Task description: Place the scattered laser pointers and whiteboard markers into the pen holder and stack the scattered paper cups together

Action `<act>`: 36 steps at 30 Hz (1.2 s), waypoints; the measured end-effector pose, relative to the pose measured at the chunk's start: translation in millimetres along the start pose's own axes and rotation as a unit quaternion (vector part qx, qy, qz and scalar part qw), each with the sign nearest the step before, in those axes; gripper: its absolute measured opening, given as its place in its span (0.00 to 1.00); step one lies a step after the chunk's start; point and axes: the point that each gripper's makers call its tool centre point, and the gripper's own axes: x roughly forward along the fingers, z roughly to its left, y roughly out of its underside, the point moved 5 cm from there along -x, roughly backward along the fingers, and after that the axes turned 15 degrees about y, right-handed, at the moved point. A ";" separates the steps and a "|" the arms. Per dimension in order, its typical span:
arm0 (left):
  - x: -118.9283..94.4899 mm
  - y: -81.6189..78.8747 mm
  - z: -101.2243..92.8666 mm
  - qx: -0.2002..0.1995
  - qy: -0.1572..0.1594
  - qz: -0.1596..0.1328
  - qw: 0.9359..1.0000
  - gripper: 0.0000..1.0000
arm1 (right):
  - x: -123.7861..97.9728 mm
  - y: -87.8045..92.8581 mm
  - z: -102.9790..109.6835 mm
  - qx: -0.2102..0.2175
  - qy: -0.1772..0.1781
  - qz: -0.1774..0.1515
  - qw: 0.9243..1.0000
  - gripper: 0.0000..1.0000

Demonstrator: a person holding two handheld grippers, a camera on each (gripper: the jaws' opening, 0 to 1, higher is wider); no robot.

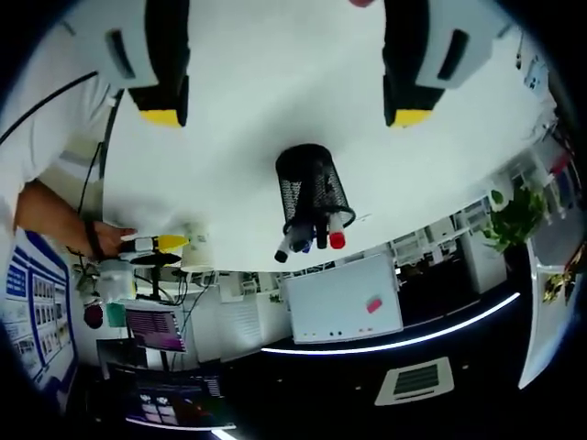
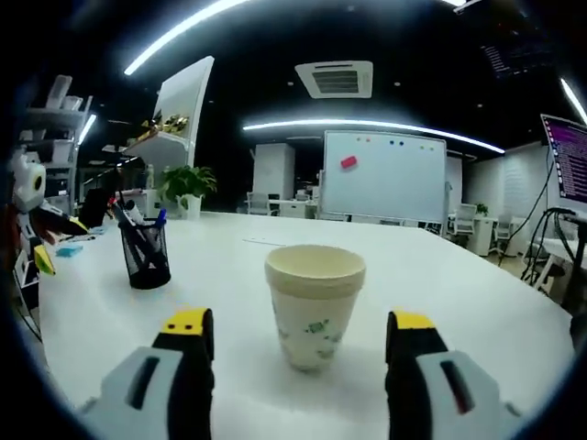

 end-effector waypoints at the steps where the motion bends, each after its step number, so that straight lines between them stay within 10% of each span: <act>1: -0.3 0.2 0.3 -0.001 -0.001 0.000 1.000 0.88 | 0.2 1.2 -0.4 0.001 0.001 0.003 1.000 0.77; 36: -4.3 3.6 0.7 -0.003 -0.005 0.004 1.000 0.88 | 6.5 11.8 -8.5 -0.005 0.026 0.021 0.999 0.78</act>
